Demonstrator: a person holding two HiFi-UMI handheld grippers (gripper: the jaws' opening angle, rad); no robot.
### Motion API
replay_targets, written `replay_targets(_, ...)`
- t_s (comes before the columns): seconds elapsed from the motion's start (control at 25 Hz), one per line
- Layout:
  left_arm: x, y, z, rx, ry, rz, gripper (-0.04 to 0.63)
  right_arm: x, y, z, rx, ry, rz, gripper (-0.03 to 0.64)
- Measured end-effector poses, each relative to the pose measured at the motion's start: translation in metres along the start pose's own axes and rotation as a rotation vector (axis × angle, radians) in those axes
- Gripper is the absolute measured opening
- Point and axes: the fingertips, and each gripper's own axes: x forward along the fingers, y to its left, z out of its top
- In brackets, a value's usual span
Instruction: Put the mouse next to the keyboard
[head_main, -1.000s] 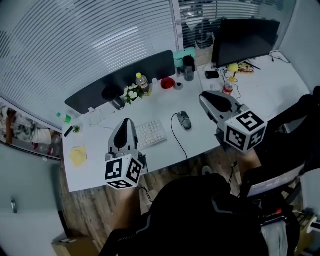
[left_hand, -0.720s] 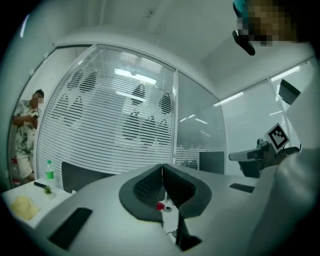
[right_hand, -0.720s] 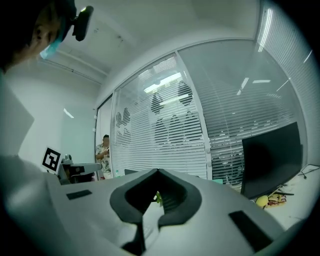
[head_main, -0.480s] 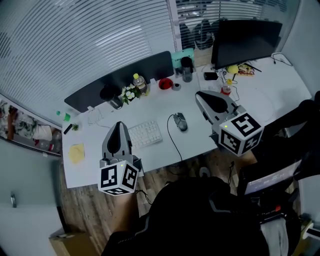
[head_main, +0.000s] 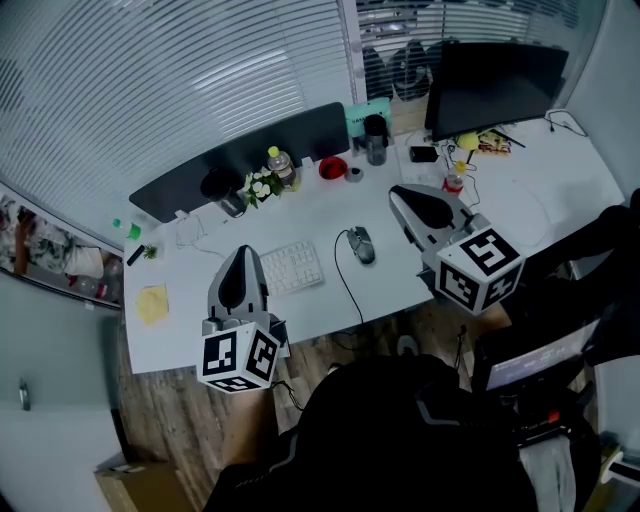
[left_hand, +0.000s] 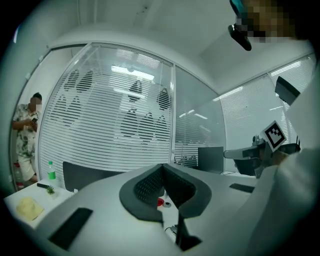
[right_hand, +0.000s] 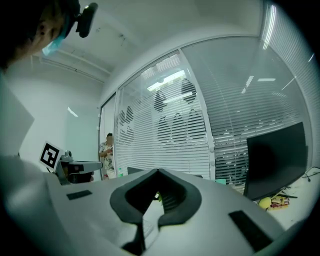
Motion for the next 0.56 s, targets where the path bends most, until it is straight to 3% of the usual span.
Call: replay_targets(0.56,0.0004,0.0005,-0.0068,0.034,0.005,0.018,0.029,0.0000,-0.0045,-0.0030,0.005,-0.004,-0.021,-0.002)
